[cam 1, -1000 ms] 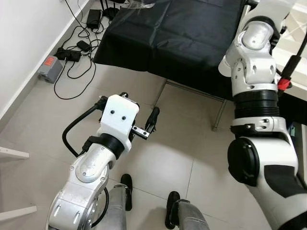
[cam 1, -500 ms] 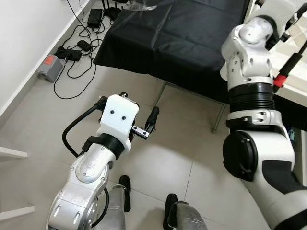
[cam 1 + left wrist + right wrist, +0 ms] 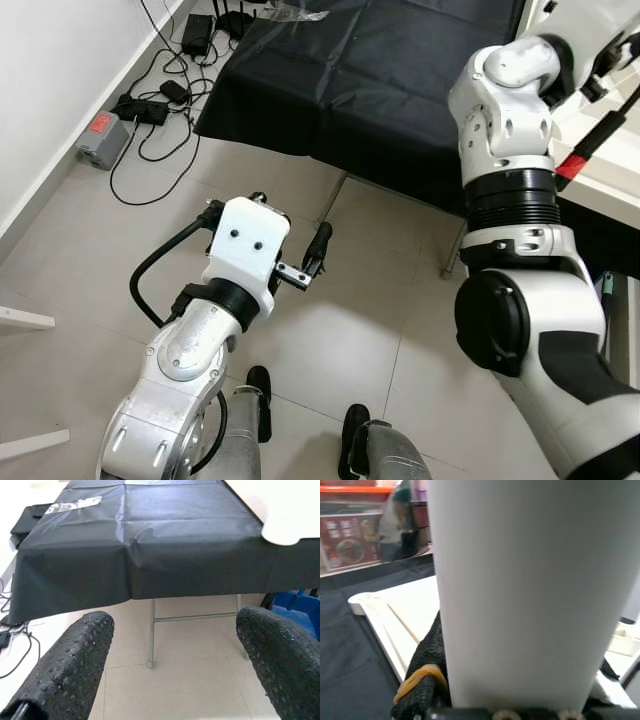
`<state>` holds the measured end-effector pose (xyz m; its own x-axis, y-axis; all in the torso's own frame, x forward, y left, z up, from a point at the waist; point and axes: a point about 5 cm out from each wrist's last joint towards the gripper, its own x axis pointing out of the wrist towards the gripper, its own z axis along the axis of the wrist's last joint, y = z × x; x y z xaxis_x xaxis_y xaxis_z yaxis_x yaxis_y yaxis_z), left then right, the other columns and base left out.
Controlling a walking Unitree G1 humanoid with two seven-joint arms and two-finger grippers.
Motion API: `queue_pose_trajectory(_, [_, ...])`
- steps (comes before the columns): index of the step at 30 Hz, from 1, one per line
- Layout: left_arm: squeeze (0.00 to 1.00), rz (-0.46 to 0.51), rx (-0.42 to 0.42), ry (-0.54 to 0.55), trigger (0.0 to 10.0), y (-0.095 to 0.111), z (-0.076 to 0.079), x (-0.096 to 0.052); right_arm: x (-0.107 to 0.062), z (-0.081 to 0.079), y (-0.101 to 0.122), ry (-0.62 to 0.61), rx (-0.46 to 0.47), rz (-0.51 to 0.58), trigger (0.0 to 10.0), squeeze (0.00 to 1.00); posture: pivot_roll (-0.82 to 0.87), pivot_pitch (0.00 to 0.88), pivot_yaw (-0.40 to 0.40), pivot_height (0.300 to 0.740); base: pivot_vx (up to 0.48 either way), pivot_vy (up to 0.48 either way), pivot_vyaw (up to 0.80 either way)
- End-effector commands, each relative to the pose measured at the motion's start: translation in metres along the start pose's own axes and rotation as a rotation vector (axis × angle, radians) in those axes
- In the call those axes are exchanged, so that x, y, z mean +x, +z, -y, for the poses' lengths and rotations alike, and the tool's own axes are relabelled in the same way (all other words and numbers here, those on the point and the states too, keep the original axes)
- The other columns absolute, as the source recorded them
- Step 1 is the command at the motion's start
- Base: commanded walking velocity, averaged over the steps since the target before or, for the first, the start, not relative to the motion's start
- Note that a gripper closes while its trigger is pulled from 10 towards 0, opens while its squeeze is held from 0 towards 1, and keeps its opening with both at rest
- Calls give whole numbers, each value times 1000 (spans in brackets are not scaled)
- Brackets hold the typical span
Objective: Building children table
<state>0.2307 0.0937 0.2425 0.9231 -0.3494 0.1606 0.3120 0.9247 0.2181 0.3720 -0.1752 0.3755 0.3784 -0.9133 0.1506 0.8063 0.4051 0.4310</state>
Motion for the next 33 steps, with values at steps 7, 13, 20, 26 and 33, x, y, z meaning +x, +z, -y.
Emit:
queue_pose_trajectory(7, [0, -3, 0, -7, 10000, -1, 3, -1, -2, 29, -70, -192, -185, -174, 10000, 0, 194, 438, -64, 740, 0, 0, 0])
queue_pose_trajectory(13, [0, -4, 1, -2, 10000, -1, 3, -2, 1, 31, -67, -271, -189, -164, 10000, 0, 193, 438, -67, 740, 0, 0, 0])
queue_pose_trajectory(20, [0, -2, -3, -1, 10000, 0, 4, -2, 2, 28, -67, -261, -189, -176, 10000, 0, 188, 432, -76, 740, 0, 0, 0])
queue_pose_trajectory(26, [0, 0, -7, 1, 10000, 0, 6, -2, 4, 26, -66, -261, -227, -159, 10000, 0, 185, 423, -83, 740, 0, 0, 0])
queue_pose_trajectory(33, [0, 1, -10, 3, 10000, -1, 8, -3, 1, 30, -67, -383, -257, -165, 10000, 0, 188, 400, -87, 740, 0, 0, 0])
